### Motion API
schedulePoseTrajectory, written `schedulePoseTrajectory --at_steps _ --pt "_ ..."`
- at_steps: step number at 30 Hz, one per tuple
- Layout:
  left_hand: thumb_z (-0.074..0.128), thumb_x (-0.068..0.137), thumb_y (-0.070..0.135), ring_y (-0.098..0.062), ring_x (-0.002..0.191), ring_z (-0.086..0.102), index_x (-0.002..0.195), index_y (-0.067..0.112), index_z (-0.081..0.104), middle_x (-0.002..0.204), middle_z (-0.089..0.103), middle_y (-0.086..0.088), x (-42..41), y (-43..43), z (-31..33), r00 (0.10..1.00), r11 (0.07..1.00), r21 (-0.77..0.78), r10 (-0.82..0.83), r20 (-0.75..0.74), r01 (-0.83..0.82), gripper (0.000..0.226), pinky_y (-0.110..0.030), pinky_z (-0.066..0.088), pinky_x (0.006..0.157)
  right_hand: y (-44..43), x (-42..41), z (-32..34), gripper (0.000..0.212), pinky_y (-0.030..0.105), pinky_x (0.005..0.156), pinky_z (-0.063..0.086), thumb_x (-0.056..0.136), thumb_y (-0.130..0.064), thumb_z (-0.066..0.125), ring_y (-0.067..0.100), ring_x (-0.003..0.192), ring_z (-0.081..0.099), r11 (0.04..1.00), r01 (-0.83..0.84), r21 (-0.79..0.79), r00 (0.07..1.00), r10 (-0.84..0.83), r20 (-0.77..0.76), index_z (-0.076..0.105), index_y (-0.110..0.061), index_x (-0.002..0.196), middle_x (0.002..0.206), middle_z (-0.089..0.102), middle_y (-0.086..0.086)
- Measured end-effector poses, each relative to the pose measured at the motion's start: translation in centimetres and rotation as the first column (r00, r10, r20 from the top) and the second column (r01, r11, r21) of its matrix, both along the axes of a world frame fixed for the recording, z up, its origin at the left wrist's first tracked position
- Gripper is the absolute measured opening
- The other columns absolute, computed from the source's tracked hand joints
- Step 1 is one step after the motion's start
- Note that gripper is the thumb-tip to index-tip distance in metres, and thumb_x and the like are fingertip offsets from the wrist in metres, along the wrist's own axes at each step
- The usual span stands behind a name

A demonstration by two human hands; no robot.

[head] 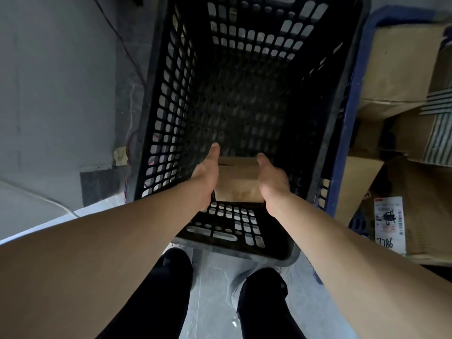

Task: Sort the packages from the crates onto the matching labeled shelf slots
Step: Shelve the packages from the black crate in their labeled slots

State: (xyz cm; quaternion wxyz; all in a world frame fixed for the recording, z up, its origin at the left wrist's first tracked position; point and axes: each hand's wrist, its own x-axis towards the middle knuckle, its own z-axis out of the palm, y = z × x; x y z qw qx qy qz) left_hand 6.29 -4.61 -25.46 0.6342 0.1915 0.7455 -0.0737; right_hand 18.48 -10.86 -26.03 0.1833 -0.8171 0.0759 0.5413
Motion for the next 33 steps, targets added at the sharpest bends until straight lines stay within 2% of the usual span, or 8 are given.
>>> schedulePoseTrajectory --at_steps 5,11,16,19,26,27,30,33 --pt "0.035 0.085 0.085 -0.029 0.111 0.06 0.136 0.025 0.054 0.127 0.062 -0.007 -0.3 2.0 4.4 0.999 0.998 0.024 0.05 0.016 -0.05 0.081 -0.05 0.038 0.094 1.6 0.9 4.7 0.054 0.04 0.085 0.046 0.101 -0.065 0.042 0.023 0.088 0.058 0.997 0.02 0.068 0.998 -0.024 0.05 0.059 -0.015 0.101 0.1 0.062 0.006" --pt "0.036 0.087 0.082 -0.035 0.116 0.059 0.142 0.024 0.048 0.134 0.058 -0.008 0.1 3.4 9.7 0.993 0.991 0.058 0.121 -0.01 -0.12 0.081 -0.053 0.043 0.094 3.0 1.9 10.3 0.054 0.038 0.079 0.045 0.102 -0.063 0.04 0.019 0.082 0.052 0.986 0.086 0.144 0.993 -0.097 0.071 0.052 -0.013 0.121 0.093 0.054 0.004" --pt "0.048 0.097 0.063 -0.032 0.097 0.069 0.123 0.019 0.057 0.115 0.066 -0.01 0.7 3.5 13.2 0.987 0.984 0.086 0.159 0.003 -0.158 0.051 -0.049 0.06 0.081 2.8 2.2 13.9 0.046 0.049 0.096 0.056 0.097 -0.054 0.059 0.029 0.101 0.061 0.977 0.104 0.184 0.991 -0.117 0.059 0.055 -0.012 0.117 0.104 0.06 0.009" --pt "0.055 0.1 0.042 -0.031 0.094 0.069 0.12 0.016 0.062 0.112 0.067 -0.011 1.0 3.3 14.5 0.991 0.985 0.116 0.132 -0.013 -0.13 0.033 -0.047 0.061 0.074 2.6 2.5 15.5 0.036 0.044 0.094 0.055 0.097 -0.044 0.061 0.024 0.097 0.057 0.978 0.114 0.174 0.991 -0.123 0.045 0.054 -0.014 0.116 0.098 0.056 0.004" --pt "0.051 0.097 0.022 -0.027 0.089 0.065 0.114 0.013 0.065 0.112 0.068 -0.006 1.7 2.5 15.5 0.991 0.984 0.114 0.137 0.008 -0.137 0.024 -0.048 0.054 0.089 1.7 2.9 17.2 0.013 0.041 0.085 0.051 0.097 -0.034 0.055 0.021 0.093 0.058 0.976 0.096 0.197 0.994 -0.105 0.04 0.058 -0.022 0.093 0.095 0.061 0.002" --pt "0.052 0.096 0.023 -0.025 0.088 0.062 0.114 0.013 0.065 0.111 0.066 -0.004 1.7 2.5 15.6 0.988 0.982 0.11 0.152 0.008 -0.152 0.025 -0.049 0.049 0.091 1.5 2.8 17.3 0.014 0.043 0.088 0.053 0.092 -0.033 0.057 0.025 0.098 0.061 0.974 0.085 0.208 0.995 -0.094 0.031 0.061 -0.021 0.1 0.101 0.065 0.004" --pt "0.054 0.089 0.03 -0.033 0.109 0.059 0.113 0.017 0.066 0.117 0.066 -0.005 1.6 2.6 16.1 0.975 0.972 0.077 0.222 0.015 -0.223 0.03 -0.07 0.034 0.101 0.7 2.4 17.0 0.082 0.052 0.103 0.052 0.07 -0.03 0.06 0.028 0.118 0.061 0.96 0.074 0.269 0.997 -0.073 -0.015 0.042 -0.032 0.15 0.126 0.066 -0.001" --pt "0.051 0.09 0.027 -0.035 0.106 0.064 0.114 0.017 0.067 0.115 0.071 -0.008 1.5 2.8 16.0 0.972 0.966 0.116 0.229 0.047 -0.233 0.03 -0.064 0.047 0.09 0.2 1.9 16.7 0.098 0.056 0.098 0.055 0.063 -0.026 0.064 0.026 0.12 0.06 0.941 0.067 0.332 0.997 -0.048 -0.065 0.032 -0.048 0.152 0.134 0.061 -0.004"
